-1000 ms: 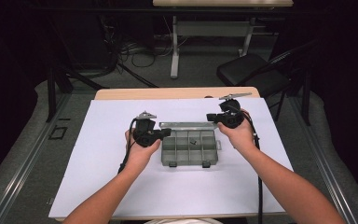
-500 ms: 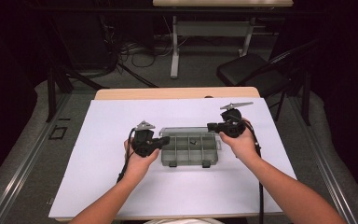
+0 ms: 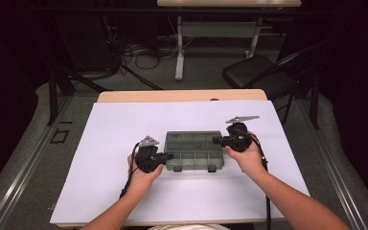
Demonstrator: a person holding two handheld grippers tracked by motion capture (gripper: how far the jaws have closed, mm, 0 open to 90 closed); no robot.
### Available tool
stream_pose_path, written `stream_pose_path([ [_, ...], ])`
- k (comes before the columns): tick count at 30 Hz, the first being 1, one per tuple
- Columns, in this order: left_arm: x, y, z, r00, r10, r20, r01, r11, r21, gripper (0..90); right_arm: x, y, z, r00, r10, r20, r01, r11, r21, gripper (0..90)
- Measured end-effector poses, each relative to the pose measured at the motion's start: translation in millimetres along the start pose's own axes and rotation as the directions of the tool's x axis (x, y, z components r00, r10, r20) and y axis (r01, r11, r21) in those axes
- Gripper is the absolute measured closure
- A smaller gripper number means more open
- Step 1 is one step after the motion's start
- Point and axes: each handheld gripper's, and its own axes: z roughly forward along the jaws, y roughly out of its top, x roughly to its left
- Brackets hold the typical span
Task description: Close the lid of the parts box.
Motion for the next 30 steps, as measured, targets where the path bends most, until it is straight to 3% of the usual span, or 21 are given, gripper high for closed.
stream_pose_path([
  [5, -1.8, -6.8, 0.7, 0.9999, 0.001, 0.014, -0.001, 1.0000, -0.005, 90.0, 1.3, -8.3, -0.9, 1.0000, -0.004, -0.009, 0.003, 1.000, -0.021, 90.0],
  [10, -4.1, -11.1, -0.1, 0.9999, -0.001, 0.015, 0.001, 1.0000, 0.007, 90.0, 0.4, -16.0, -0.8, 0.9992, 0.028, -0.029, -0.029, 0.999, -0.032, 90.0],
  [18, -18.9, -19.3, -13.0, 0.9979, 0.038, 0.053, -0.040, 0.9985, 0.036, 90.0, -0.9, -20.0, 0.3, 0.9980, 0.046, -0.045, -0.047, 0.999, -0.022, 90.0],
  [26, -18.4, -8.1, -17.9, 0.9981, 0.037, 0.049, -0.038, 0.9989, 0.025, 90.0, 1.2, -32.0, 5.2, 0.9987, 0.037, -0.035, -0.037, 0.999, -0.007, 90.0],
  [30, -10.5, -3.5, -14.1, 0.9991, 0.010, 0.042, -0.011, 0.9998, 0.018, 90.0, 0.5, -38.9, 6.4, 0.9979, 0.051, -0.041, -0.052, 0.998, -0.024, 90.0],
])
